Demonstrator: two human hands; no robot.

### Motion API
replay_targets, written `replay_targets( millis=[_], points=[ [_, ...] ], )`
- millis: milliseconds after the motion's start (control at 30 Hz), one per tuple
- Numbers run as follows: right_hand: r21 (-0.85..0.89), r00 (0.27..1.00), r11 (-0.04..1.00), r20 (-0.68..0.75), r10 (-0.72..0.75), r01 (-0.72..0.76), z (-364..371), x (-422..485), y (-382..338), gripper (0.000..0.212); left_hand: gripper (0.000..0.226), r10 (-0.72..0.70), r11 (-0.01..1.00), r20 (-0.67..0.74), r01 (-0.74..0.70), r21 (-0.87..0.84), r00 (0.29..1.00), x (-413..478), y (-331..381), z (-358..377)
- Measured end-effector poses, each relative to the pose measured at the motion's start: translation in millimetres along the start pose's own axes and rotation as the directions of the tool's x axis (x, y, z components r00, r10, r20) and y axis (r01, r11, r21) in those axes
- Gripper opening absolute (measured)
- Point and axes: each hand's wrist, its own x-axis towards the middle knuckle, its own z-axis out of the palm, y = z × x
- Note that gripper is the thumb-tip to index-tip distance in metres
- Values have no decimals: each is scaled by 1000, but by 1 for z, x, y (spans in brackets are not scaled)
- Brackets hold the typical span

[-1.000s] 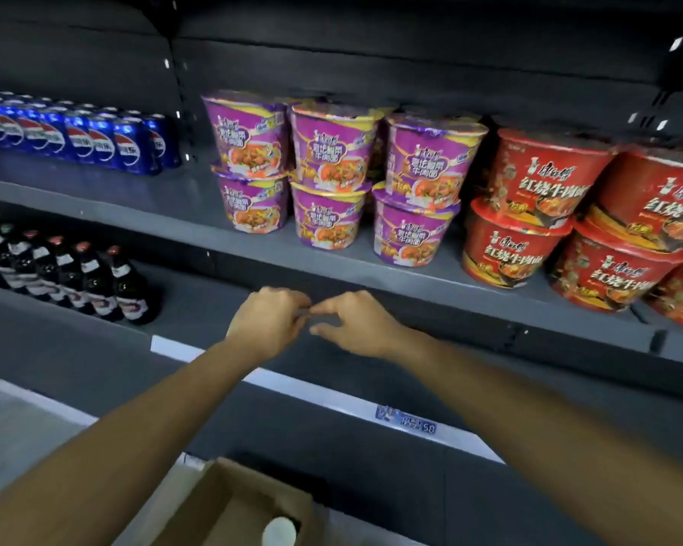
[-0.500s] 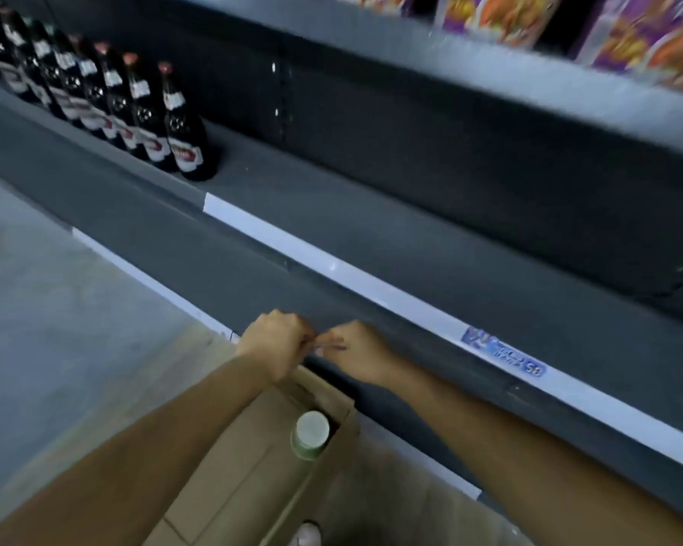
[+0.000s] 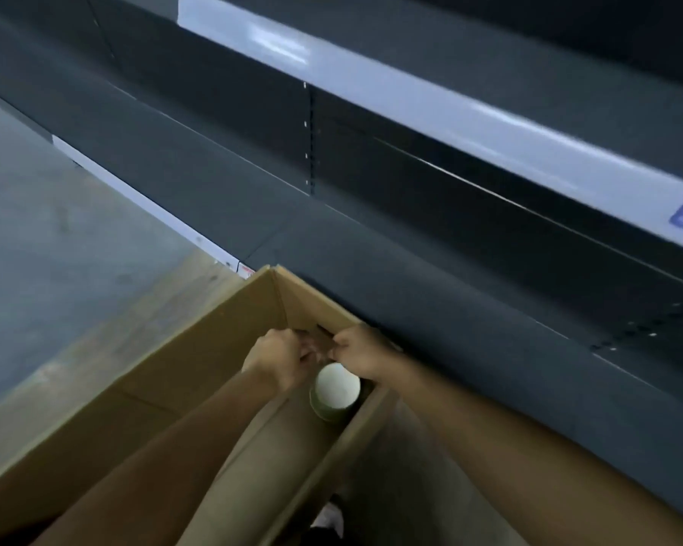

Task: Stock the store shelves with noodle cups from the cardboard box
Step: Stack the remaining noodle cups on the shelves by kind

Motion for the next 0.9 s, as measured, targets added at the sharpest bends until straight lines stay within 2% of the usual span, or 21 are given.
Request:
replay_targets(
  millis=[67,233,300,400,500,633,800,900],
  points=[
    [1,999,999,-5,39,-39,15,30,14,14,29,-48,997,12,49,-65,999,17,-15,27],
    [2,985,986,-35,168,-168,53,94,45,22,37,-121,989,117,130,-73,986,58,-40,94],
    [6,977,978,-20,211,-211,66,112,58,31,42,-171,976,164,190,-108,972,72,-48,120],
    [-51,962,962,30,271,-269,85,132,74,55,46,-245,952,204,275,-135,948,88,-60,154],
    [-106,944,944,74,322,-313,99,148,77,62,47,-305,909,253,360,-211,918,100,-68,181],
    [-269,966,945,128,226,-185,99,160,75,50,49,-316,881,279,389,-269,907,115,-79,213],
    [-352,958,922,169,230,-159,101,165,85,52,47,-352,854,310,439,-280,883,125,-86,247],
    [-436,964,894,177,196,-102,101,161,86,51,48,-391,801,339,498,-333,855,122,-81,259]
  ],
)
